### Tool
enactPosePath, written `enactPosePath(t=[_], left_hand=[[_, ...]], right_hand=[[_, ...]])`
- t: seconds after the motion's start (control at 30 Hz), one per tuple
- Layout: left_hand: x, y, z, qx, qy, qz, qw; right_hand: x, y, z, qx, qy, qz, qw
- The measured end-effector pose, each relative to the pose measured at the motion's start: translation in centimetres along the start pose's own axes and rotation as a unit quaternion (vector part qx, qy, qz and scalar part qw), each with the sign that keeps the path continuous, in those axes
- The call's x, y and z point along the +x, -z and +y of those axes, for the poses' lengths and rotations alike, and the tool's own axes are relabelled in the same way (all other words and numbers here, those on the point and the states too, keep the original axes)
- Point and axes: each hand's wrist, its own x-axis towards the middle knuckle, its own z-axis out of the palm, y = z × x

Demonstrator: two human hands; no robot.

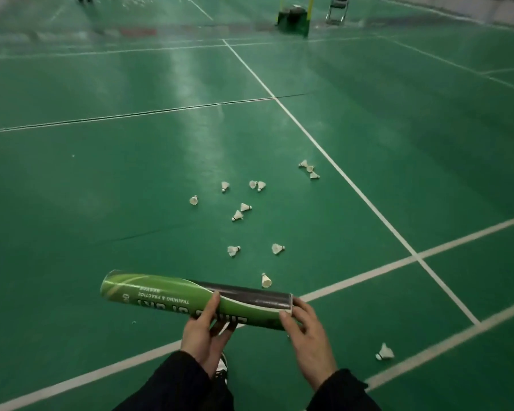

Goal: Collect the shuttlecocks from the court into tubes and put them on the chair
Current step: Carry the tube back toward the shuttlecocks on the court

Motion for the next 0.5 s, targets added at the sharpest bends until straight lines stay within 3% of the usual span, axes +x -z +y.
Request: enactPosePath(t=[0.3,0.5], left_hand=[[13.1,-2.1,16.3,0.015,-0.003,0.021,1.0],[22.0,-5.5,23.9,0.052,0.002,0.016,0.999]], right_hand=[[17.4,-11.1,-6.5,-0.014,-0.054,-0.027,0.998],[27.0,-15.7,-8.8,0.036,-0.086,0.009,0.996]])
